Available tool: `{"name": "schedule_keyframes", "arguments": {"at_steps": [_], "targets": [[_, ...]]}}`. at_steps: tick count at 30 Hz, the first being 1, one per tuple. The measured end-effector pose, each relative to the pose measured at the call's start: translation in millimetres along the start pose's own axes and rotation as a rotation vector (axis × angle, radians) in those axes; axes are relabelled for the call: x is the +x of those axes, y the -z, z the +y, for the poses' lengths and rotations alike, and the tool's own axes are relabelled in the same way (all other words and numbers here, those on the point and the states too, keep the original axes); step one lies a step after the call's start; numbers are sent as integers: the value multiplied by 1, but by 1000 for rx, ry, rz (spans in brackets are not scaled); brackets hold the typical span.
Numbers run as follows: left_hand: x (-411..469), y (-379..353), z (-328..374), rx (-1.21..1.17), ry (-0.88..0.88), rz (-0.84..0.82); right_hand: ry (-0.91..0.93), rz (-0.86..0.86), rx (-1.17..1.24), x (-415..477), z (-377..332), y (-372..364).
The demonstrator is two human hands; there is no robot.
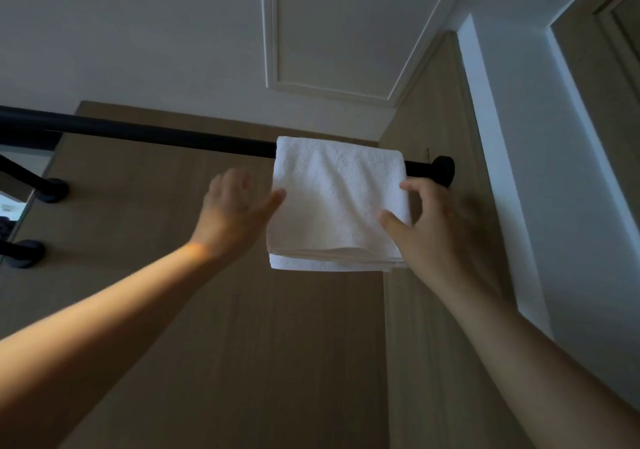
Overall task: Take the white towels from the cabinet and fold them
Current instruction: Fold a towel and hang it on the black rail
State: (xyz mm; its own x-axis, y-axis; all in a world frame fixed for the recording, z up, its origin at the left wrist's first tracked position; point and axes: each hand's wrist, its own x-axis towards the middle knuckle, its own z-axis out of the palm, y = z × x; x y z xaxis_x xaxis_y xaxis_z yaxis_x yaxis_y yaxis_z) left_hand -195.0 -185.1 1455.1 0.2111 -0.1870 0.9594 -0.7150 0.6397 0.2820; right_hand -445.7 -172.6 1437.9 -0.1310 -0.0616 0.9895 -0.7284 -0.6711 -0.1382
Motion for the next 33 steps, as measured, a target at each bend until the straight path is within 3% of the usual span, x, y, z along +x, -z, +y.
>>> {"name": "schedule_keyframes", "arguments": {"at_steps": [3,6,12,19,33], "targets": [[26,14,10,99,-162,105,110,13,-51,23,-26,-4],[57,22,16,226,-184,1,174,-91,-70,49,-47,-19],[90,15,8,582,-139,-155,196,-167,-357,94,-64,-58],[95,10,-2,570,-173,-128,112,-266,-470,113,-55,-78],[94,14,8,588,-195,-121,171,-290,-512,110,-30,-72]]}}
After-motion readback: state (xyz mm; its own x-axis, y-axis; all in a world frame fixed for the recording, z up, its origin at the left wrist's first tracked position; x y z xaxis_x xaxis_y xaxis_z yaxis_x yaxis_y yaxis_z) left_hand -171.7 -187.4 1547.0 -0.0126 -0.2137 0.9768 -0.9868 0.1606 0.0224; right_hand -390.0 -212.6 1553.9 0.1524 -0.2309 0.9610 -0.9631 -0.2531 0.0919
